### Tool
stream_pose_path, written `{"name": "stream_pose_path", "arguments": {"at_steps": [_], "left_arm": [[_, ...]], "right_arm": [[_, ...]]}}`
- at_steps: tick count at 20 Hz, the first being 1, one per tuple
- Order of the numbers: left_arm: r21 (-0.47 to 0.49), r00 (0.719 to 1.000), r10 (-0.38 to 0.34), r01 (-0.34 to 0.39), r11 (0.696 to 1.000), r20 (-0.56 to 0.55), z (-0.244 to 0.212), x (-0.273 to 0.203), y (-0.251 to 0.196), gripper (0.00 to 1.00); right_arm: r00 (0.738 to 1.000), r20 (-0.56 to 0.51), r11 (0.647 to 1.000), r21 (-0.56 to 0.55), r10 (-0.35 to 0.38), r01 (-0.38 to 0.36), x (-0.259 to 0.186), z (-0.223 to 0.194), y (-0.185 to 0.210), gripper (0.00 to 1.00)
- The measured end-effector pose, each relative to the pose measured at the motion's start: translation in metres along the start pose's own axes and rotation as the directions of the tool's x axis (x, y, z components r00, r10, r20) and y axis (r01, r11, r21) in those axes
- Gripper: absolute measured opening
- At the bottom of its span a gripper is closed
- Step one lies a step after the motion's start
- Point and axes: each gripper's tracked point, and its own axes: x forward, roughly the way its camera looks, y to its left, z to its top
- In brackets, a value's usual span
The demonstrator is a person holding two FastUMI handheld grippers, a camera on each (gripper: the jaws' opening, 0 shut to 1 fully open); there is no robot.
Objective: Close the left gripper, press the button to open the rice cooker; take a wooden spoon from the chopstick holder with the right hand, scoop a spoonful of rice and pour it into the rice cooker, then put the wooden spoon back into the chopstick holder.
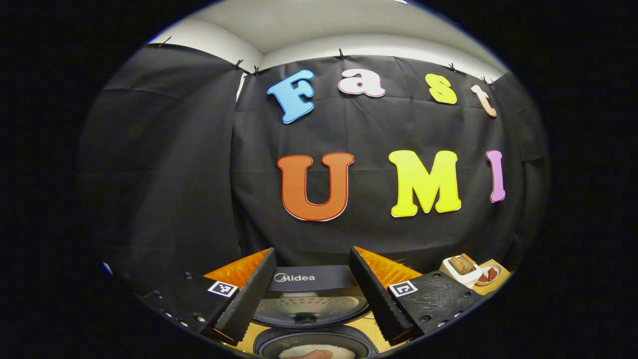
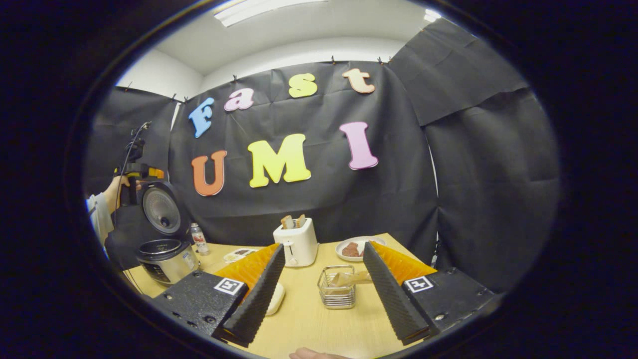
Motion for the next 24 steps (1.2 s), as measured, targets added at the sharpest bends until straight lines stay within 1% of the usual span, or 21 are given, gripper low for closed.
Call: {"name": "stream_pose_path", "arguments": {"at_steps": [1,2,3,4,5,6,8,9,10,11,12,13,14,17,18,19,20,21,22,23,24], "left_arm": [[0.001,1.0,0.009,-0.009,1.0,-0.01,-0.002,0.006,0.004,0.95],[0.007,0.998,0.052,-0.052,0.999,-0.036,-0.01,0.015,0.015,0.94],[0.016,0.995,0.088,-0.087,0.996,-0.055,-0.017,0.016,0.021,0.95],[0.014,0.994,0.104,-0.104,0.994,-0.036,-0.013,0.018,0.022,1.0],[0.013,0.992,0.117,-0.117,0.993,-0.054,-0.018,0.014,0.023,1.0],[0.016,0.991,0.119,-0.118,0.993,-0.053,-0.019,0.012,0.023,1.0],[0.006,0.993,0.102,-0.102,0.995,-0.066,-0.016,0.011,0.019,0.99],[0.006,0.992,0.101,-0.101,0.995,-0.074,-0.017,0.007,0.018,0.99],[0.016,0.992,0.101,-0.101,0.995,-0.078,-0.018,0.0,0.017,0.99],[0.018,0.992,0.103,-0.102,0.995,-0.077,-0.02,-0.009,0.016,0.99],[0.018,0.991,0.105,-0.103,0.994,-0.078,-0.021,-0.015,0.014,0.99],[0.024,0.992,0.103,-0.102,0.995,-0.077,-0.023,-0.02,0.013,0.99],[0.028,0.991,0.1,-0.098,0.995,-0.083,-0.025,-0.025,0.012,0.99],[0.022,0.99,0.088,-0.086,0.996,-0.112,-0.033,-0.043,0.007,0.99],[0.023,0.99,0.084,-0.082,0.996,-0.113,-0.034,-0.048,0.007,0.99],[0.022,0.991,0.081,-0.079,0.997,-0.11,-0.036,-0.052,0.005,0.99],[0.025,0.991,0.076,-0.073,0.997,-0.108,-0.038,-0.054,0.004,0.99],[0.02,0.991,0.073,-0.071,0.997,-0.116,-0.041,-0.057,0.004,0.99],[0.014,0.988,0.072,-0.071,0.997,-0.137,-0.045,-0.058,0.003,1.0],[0.008,0.982,0.065,-0.065,0.998,-0.18,-0.056,-0.058,0.001,0.99],[-0.004,0.968,0.052,-0.055,0.998,-0.247,-0.074,-0.06,-0.004,0.99]], "right_arm": [[1.0,0.002,1.0,0.005,0.018,-0.018,-0.002,0.0,0.006,0.95],[1.0,0.012,1.0,0.005,0.029,-0.029,-0.003,0.003,0.01,1.0],[0.999,0.031,1.0,-0.001,0.028,-0.028,-0.006,0.006,0.011,1.0],[0.998,0.051,0.999,-0.022,0.025,-0.024,-0.007,0.009,0.012,1.0],[0.998,0.068,0.999,-0.046,0.015,-0.012,-0.01,0.012,0.011,1.0],[0.997,0.083,0.998,-0.061,0.001,0.004,-0.012,0.016,0.01,1.0],[0.995,0.103,0.998,-0.069,0.013,-0.006,-0.021,0.022,0.017,1.0],[0.994,0.108,0.998,-0.069,0.02,-0.013,-0.024,0.024,0.02,0.94],[0.994,0.11,0.997,-0.072,0.02,-0.012,-0.027,0.023,0.02,1.0],[0.993,0.113,0.997,-0.075,0.018,-0.01,-0.031,0.025,0.019,0.94],[0.993,0.119,0.997,-0.075,0.017,-0.008,-0.034,0.026,0.02,1.0],[0.993,0.12,0.997,-0.077,0.012,-0.003,-0.037,0.028,0.02,0.94],[0.993,0.116,0.997,-0.081,0.009,0.0,-0.038,0.027,0.021,1.0],[0.993,0.109,0.996,-0.091,0.033,-0.023,-0.049,0.03,0.032,1.0],[0.993,0.113,0.995,-0.092,0.038,-0.028,-0.053,0.031,0.034,0.95],[0.991,0.13,0.996,-0.087,0.039,-0.028,-0.057,0.037,0.032,1.0],[0.988,0.151,0.996,-0.086,0.039,-0.026,-0.061,0.042,0.033,1.0],[0.984,0.175,0.996,-0.088,0.04,-0.025,-0.066,0.049,0.034,0.94],[0.98,0.196,0.996,-0.089,0.039,-0.022,-0.07,0.053,0.035,0.94],[0.977,0.211,0.996,-0.092,0.041,-0.022,-0.073,0.057,0.036,1.0],[0.975,0.22,0.995,-0.095,0.046,-0.025,-0.074,0.058,0.038,1.0]]}}
